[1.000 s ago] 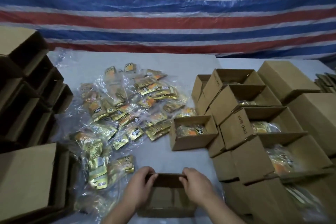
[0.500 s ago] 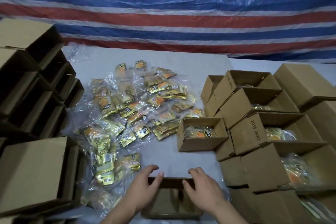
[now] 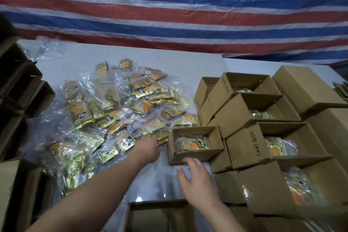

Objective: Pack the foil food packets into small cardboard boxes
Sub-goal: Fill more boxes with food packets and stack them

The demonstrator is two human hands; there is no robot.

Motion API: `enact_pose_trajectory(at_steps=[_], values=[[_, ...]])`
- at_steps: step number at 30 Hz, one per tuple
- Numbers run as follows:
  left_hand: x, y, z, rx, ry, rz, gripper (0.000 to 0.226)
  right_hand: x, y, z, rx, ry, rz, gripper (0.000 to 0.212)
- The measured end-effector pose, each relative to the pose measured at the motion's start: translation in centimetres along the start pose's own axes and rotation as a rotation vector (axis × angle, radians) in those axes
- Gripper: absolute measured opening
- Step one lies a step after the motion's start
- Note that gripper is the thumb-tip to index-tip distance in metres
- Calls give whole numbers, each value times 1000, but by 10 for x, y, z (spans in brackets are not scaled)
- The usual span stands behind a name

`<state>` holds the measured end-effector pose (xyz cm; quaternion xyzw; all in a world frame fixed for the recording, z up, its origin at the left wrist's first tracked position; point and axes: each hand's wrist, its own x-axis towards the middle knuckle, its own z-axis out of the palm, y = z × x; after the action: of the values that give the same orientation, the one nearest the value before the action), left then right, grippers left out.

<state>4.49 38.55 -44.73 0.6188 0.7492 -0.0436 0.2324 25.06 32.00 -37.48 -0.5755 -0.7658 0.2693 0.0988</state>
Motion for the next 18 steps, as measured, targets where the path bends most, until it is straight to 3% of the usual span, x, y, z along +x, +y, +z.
enact_pose_trajectory(at_steps=[7, 10, 13, 16, 18], values=[[43, 0, 31, 162, -16, -42, 69, 12, 10, -11, 103, 7, 39, 41], [57, 1, 36, 124, 6, -88, 49, 9, 22, -12, 79, -23, 67, 41], [61, 5, 35, 110, -15, -109, 46, 6, 26, -13, 56, -8, 64, 34], [45, 0, 29, -45, 10, -98, 29, 6, 19, -12, 64, -15, 62, 24], [20, -9, 20, -171, 38, -111, 29, 9, 7, -13, 130, -17, 73, 12]])
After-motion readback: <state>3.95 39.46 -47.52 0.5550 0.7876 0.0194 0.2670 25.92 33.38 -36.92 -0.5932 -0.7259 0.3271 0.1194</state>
